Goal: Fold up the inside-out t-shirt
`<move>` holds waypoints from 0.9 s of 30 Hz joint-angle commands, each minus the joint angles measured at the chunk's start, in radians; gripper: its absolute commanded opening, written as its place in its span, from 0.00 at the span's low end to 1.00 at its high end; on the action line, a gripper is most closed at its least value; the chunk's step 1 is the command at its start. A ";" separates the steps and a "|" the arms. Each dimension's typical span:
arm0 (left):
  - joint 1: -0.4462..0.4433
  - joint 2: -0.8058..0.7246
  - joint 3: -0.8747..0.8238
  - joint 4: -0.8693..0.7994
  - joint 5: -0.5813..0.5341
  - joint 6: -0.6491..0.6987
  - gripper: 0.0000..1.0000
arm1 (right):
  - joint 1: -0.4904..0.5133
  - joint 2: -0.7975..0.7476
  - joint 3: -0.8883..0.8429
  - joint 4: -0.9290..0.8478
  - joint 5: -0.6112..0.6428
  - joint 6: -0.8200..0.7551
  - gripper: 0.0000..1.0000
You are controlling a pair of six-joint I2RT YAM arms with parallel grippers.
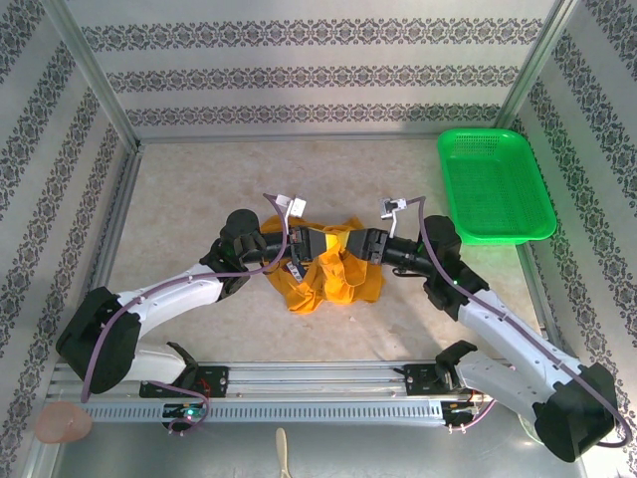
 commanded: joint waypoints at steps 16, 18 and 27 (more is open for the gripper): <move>0.014 -0.020 0.007 0.000 0.020 0.035 0.00 | 0.010 0.050 0.045 0.112 -0.004 0.046 0.20; 0.014 -0.020 0.008 0.000 0.023 0.036 0.00 | 0.010 0.052 0.042 0.112 -0.001 0.045 0.19; 0.014 -0.034 0.007 -0.003 0.024 0.039 0.00 | 0.014 0.078 0.027 0.114 0.018 0.041 0.26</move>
